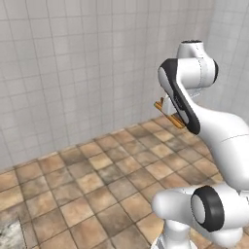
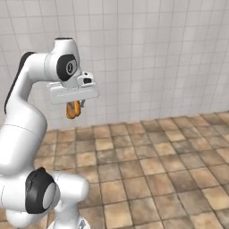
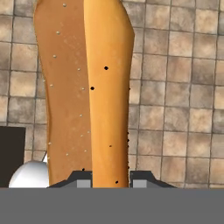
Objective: Move the hot dog bun to the plate on the dining table and place the condiment next to that plate. Then navigate to the fridge and take the sausage and place it on the plate as well.
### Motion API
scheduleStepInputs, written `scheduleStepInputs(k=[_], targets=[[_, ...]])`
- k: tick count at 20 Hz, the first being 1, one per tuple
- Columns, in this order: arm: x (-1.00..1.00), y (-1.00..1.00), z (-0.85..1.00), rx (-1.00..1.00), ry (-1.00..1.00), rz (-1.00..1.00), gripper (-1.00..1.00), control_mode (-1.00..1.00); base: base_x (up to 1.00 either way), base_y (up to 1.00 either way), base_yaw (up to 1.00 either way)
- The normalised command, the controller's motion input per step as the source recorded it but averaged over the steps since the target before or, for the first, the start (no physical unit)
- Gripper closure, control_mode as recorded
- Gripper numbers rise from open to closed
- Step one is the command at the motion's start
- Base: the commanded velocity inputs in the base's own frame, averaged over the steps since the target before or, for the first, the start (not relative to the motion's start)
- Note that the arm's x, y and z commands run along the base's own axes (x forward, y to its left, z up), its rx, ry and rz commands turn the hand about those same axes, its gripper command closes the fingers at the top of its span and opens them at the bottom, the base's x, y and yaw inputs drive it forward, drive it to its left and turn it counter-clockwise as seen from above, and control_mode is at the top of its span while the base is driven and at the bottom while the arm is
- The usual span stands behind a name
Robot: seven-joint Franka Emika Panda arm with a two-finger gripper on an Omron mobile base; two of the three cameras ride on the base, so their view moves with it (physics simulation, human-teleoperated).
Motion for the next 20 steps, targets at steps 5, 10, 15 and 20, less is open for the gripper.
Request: scheduleStepInputs(k=[5, 10, 15, 20], targets=[[0.0, 0.0, 0.0, 0.0, 0.0, 0.0, 1.0, 1.0, 1.0, -0.1, 0.26], [0.0, 0.0, 0.0, 0.0, 0.0, 0.0, 1.0, 1.0, 0.98, -0.13, 0.38], [0.0, 0.0, 0.0, 0.0, 0.0, 0.0, 1.0, 1.0, 0.75, -0.15, 0.6], [0.0, 0.0, 0.0, 0.0, 0.0, 0.0, 1.0, 1.0, 0.67, -0.11, 0.7]])
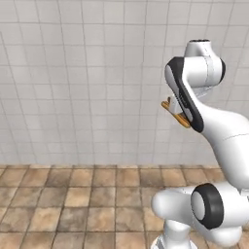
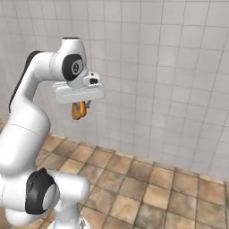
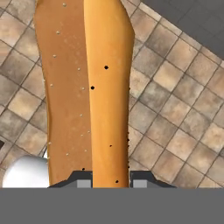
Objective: Move the hot dog bun to the plate on the dining table and place the condiment next to that plate. Then navigate to the fridge and take the sausage and place it on the plate as well.
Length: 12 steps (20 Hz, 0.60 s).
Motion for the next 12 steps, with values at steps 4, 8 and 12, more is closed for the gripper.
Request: scheduleStepInputs(k=[4, 8, 12], targets=[[0.0, 0.0, 0.0, 0.0, 0.0, 0.0, 1.0, 1.0, 0.68, -0.18, 0.71], [0.0, 0.0, 0.0, 0.0, 0.0, 0.0, 1.0, 1.0, 0.7, -0.23, 0.67], [0.0, 0.0, 0.0, 0.0, 0.0, 0.0, 1.0, 1.0, 0.71, -0.25, 0.65]])
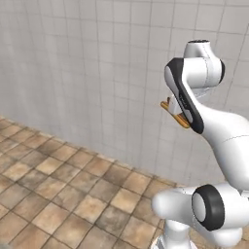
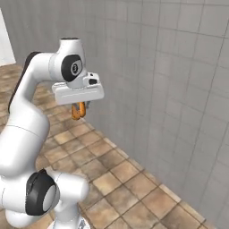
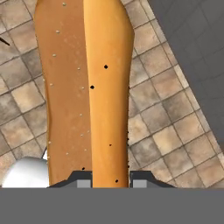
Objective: Move the hot dog bun to the plate on the dining table and place the condiment next to that plate. Then navigate to the fridge and take the sausage and place it on the plate as well.
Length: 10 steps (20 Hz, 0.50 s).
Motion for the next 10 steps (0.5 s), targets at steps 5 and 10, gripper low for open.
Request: scheduleStepInputs(k=[5, 10], targets=[[0.0, 0.0, 0.0, 0.0, 0.0, 0.0, 1.0, 1.0, 0.74, -0.3, 0.62], [0.0, 0.0, 0.0, 0.0, 0.0, 0.0, 1.0, 1.0, 0.75, -0.36, 0.59]])
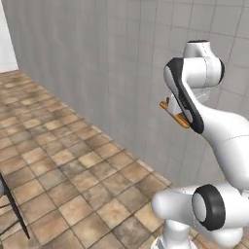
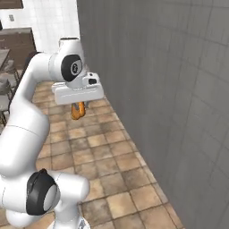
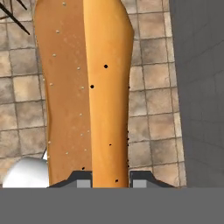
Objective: Move the hot dog bun to the plate on the dining table and place the condiment next to that plate. Then navigate to the fridge and take the sausage and place it on the plate as well.
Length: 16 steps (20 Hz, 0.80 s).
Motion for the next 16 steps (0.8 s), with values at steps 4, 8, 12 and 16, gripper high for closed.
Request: scheduleStepInputs(k=[4, 8, 12, 16], targets=[[0.0, 0.0, 0.0, 0.0, 0.0, 0.0, 1.0, 1.0, 0.78, -0.36, 0.59], [0.0, 0.0, 0.0, 0.0, 0.0, 0.0, 1.0, 1.0, 0.8, -0.34, 0.58], [0.0, 0.0, 0.0, 0.0, 0.0, 0.0, 1.0, 1.0, 0.83, -0.34, 0.58], [0.0, 0.0, 0.0, 0.0, 0.0, 0.0, 1.0, 1.0, 0.82, -0.31, 0.58]])
